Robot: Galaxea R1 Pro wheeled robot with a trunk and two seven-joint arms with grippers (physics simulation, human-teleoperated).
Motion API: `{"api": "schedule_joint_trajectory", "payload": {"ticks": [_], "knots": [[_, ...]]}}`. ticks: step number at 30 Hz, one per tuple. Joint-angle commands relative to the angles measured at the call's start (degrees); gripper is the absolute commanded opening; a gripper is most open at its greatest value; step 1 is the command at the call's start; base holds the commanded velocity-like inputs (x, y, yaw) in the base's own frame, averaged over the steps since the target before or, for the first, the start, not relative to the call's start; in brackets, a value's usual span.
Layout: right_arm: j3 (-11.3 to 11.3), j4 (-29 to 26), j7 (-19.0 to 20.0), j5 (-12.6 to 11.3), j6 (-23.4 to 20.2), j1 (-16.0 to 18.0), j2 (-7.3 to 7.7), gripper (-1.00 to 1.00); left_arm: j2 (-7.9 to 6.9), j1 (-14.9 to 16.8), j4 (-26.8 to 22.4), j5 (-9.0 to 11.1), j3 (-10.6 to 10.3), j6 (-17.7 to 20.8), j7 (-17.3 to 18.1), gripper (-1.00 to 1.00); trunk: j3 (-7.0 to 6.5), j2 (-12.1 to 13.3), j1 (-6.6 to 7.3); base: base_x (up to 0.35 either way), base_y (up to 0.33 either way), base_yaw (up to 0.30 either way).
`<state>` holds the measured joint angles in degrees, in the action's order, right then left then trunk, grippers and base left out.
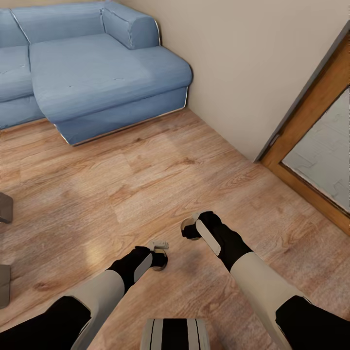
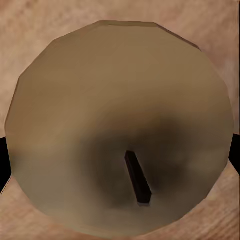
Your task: Place each of the two pumpkins and all three candles from the living room inside a cabinet in the living room (use any cabinet), then make sure every cabinet is closed, and position the cauldron so it is next to a table in the living room.
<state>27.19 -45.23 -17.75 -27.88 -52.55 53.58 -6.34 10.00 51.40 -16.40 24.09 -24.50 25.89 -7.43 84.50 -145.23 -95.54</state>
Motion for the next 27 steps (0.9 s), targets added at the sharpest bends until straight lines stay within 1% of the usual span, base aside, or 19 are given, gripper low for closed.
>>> {"api": "schedule_joint_trajectory", "payload": {"ticks": [1, 20, 27], "knots": [[0.15, -0.04, -0.62, -0.6, -0.11, 0.03, 0.02, -1.0, 0.0, 0.02, -0.09, 0.58, -0.28, 0.21, -0.48, -1.0, -0.19, 0.0, 0.03, 0.0, 0.0, 0.0], [0.1, 0.05, -0.53, -0.6, 0.25, 0.03, 0.1, -1.0, 0.0, 0.02, -0.21, 0.52, -0.19, 0.35, -0.39, -1.0, -4.42, 0.26, 0.52, 0.0, 0.0, 0.0], [-0.23, 0.05, -0.51, -0.68, 0.26, 0.03, 0.14, -1.0, -0.14, 0.02, -0.3, 0.44, 0.1, 0.78, -0.31, -1.0, -6.52, 0.35, 0.7, 0.0, 0.0, 0.0]]}}
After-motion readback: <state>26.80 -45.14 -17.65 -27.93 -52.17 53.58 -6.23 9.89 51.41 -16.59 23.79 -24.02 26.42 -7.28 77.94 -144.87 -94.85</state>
